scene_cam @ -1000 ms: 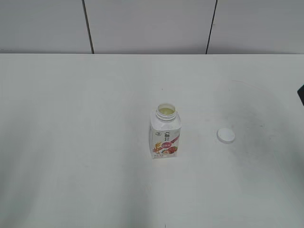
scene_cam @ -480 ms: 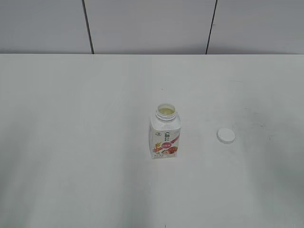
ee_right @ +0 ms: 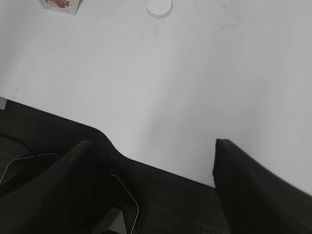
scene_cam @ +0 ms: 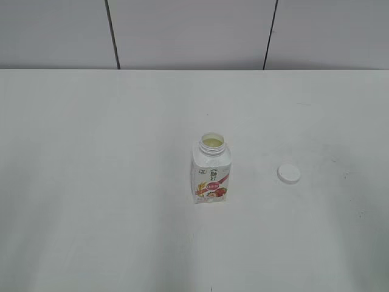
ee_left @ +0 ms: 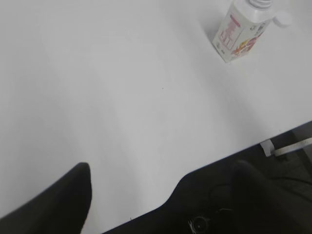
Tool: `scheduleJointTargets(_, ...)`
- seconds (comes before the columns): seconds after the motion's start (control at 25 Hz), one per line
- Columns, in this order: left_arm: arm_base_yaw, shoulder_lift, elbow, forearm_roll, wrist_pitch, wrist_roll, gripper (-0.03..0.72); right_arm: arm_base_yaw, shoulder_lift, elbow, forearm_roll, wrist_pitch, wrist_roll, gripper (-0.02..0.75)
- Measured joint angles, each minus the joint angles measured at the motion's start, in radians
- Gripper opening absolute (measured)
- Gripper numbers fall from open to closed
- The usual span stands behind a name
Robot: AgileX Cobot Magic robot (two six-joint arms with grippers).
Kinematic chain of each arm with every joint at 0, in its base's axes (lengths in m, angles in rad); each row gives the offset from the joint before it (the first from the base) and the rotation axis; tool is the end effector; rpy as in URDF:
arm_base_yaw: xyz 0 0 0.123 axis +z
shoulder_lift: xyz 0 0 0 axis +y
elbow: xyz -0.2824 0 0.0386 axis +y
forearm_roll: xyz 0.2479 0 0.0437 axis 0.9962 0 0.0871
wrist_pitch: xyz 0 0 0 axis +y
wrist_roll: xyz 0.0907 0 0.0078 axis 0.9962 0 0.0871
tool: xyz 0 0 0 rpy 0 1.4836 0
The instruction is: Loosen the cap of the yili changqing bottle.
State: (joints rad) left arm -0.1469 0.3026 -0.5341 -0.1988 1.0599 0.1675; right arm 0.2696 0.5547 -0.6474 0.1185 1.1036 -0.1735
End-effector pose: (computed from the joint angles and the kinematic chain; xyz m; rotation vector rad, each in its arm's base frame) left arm 0.0370 -0.0213 0.2833 0.3366 2.2770 -0.2392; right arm 0.0724 0.0300 0.2989 -0.5264 2.4386 0.1945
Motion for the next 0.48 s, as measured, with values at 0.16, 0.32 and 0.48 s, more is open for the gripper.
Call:
scheduleJointTargets(0.16, 0.000, -0.083, 0.001, 0.000, 0.001, 0.000, 0.533, 0.000, -0.083, 0.070, -0.001, 0.000, 0.000, 0.592)
scheduleJointTargets(0.32, 0.000, -0.169, 0.001, 0.000, 0.002, 0.000, 0.533, 0.000, -0.148, 0.125, -0.003, -0.001, 0.001, 0.592)
scheduleJointTargets(0.48, 0.000, -0.255, 0.001, -0.001, 0.002, 0.000, 0.533, 0.000, -0.195, 0.129, -0.003, -0.003, 0.001, 0.592)
